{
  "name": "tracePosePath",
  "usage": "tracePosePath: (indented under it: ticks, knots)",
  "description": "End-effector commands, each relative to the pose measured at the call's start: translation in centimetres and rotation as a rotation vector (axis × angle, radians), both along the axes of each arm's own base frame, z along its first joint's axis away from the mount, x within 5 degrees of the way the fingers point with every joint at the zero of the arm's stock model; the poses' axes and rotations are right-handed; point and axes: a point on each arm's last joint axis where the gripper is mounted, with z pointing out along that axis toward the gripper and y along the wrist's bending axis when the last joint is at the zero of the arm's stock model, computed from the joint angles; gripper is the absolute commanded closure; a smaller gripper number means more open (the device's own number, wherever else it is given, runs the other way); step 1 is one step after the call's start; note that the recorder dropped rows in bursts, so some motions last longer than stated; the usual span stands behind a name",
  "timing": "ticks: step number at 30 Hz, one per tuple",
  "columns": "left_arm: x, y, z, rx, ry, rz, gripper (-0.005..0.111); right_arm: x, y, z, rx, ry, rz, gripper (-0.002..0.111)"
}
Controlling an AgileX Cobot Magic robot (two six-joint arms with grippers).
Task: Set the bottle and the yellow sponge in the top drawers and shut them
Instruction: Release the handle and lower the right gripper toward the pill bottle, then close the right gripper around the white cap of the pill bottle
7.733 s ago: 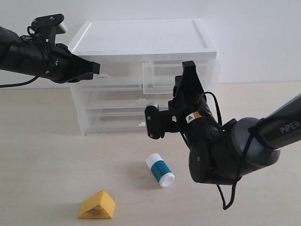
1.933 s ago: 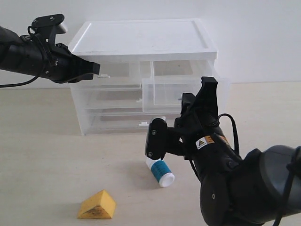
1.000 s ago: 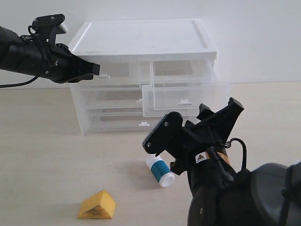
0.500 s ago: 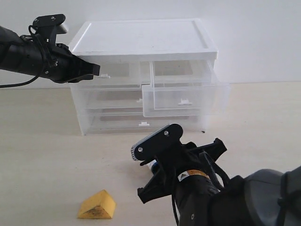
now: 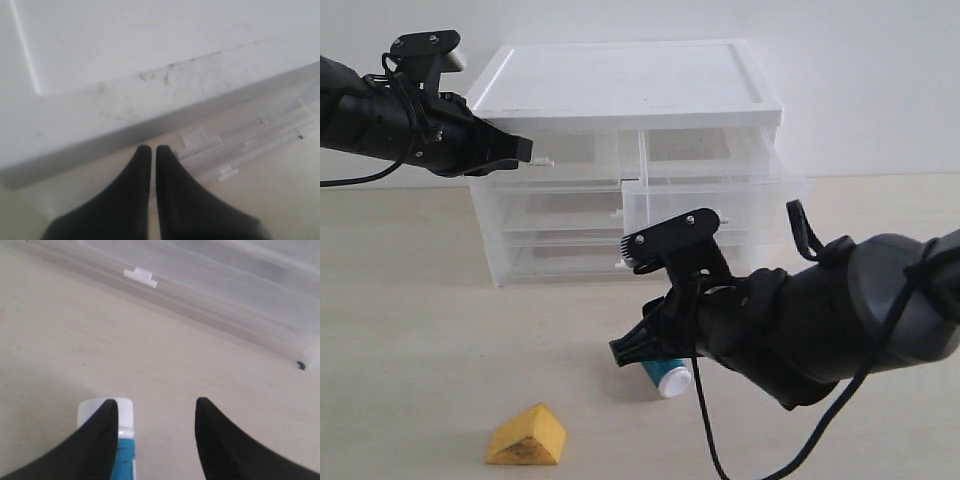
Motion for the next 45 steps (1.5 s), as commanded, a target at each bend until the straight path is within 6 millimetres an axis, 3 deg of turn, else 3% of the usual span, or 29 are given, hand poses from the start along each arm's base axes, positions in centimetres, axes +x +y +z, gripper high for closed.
tracePosePath:
  ticks: [1, 9, 16, 35, 38, 42, 45]
  knots:
    - [0.1, -0.1, 0.1, -0.006, -0.004, -0.001, 0.103, 0.8, -0.7, 0.4, 0.003, 0.019, 0.025, 0.065]
    - [0.0, -0.1, 0.1, -0.006, 0.001, -0.011, 0.103, 1.3, 0.7, 0.2, 0.042, 0.077, 0.100, 0.065]
    - [0.0, -0.1, 0.1, -0.004, 0.000, -0.012, 0.103, 1.8, 1.7, -1.9, 0.019, 0.132, 0.130, 0.065]
    - [0.0, -0.1, 0.1, 0.009, -0.005, -0.021, 0.103, 0.1, 2.6, -3.1, 0.052, 0.313, 0.273, 0.065]
    - [0.0, -0.1, 0.1, 0.009, -0.005, -0.021, 0.103, -0.1, 2.7, -3.2, 0.048, 0.324, 0.298, 0.075]
    - [0.0, -0.1, 0.1, 0.009, -0.005, -0.021, 0.103, -0.5, 2.8, -3.2, 0.044, 0.349, 0.347, 0.108]
    - [0.0, -0.1, 0.1, 0.009, -0.005, -0.021, 0.103, -0.9, 3.0, -2.6, 0.063, 0.367, 0.377, 0.108]
